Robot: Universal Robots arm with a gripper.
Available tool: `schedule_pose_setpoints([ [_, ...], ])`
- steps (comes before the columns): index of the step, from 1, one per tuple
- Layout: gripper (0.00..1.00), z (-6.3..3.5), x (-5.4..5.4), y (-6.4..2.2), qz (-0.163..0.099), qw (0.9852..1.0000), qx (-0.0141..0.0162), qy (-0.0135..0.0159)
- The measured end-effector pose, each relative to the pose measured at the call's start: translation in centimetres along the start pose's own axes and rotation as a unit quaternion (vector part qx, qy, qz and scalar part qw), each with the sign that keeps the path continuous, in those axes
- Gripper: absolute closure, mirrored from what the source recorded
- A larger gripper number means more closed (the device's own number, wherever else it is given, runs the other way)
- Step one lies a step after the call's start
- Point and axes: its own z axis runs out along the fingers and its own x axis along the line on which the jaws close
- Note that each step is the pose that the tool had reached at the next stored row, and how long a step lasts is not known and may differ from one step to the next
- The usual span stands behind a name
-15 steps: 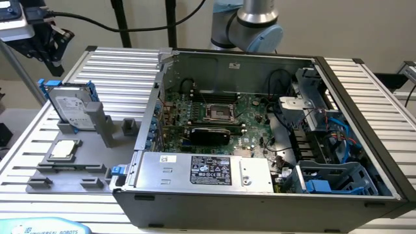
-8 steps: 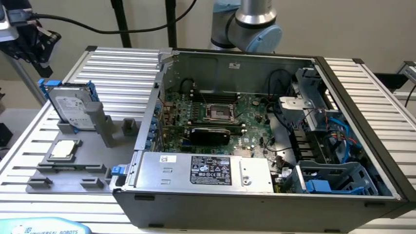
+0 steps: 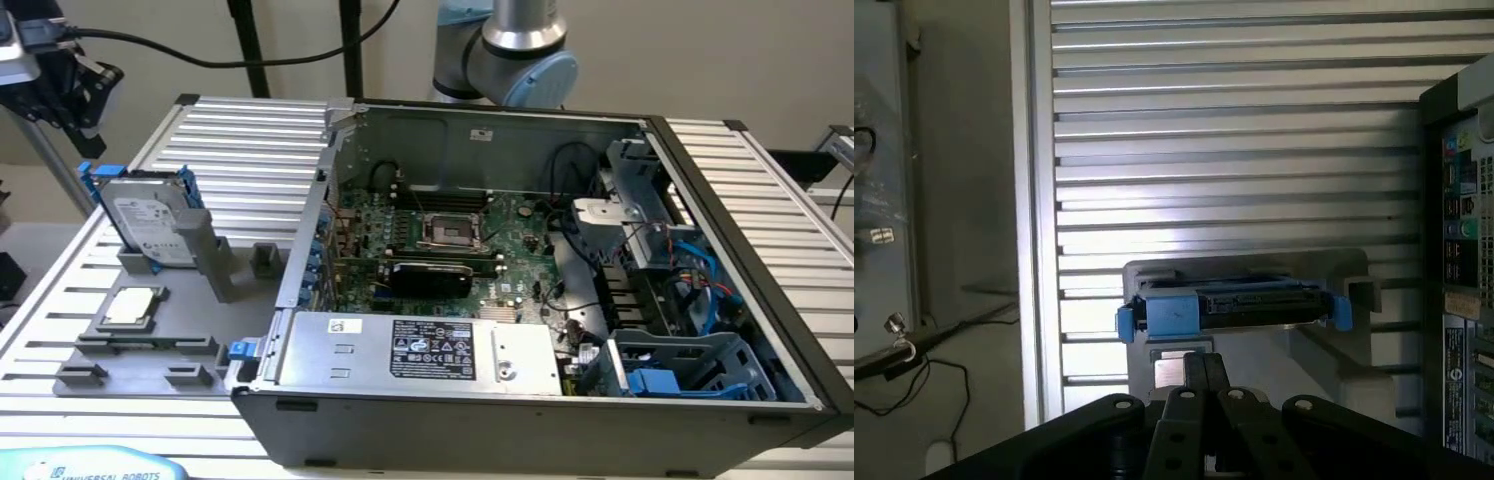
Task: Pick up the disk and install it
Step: 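Reach for the disk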
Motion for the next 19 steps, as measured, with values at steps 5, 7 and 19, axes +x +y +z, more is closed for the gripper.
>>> schedule_pose_setpoints([
  [5,0.89,0.20,0.2,0.29,-0.010,0.9999,0.0000,0.0005],
  [7,0.89,0.28,0.3,0.42,-0.014,0.9999,0.0000,0.0008],
  [19,0.89,0.57,0.7,1.22,-0.031,0.9995,0.0000,0.0019],
])
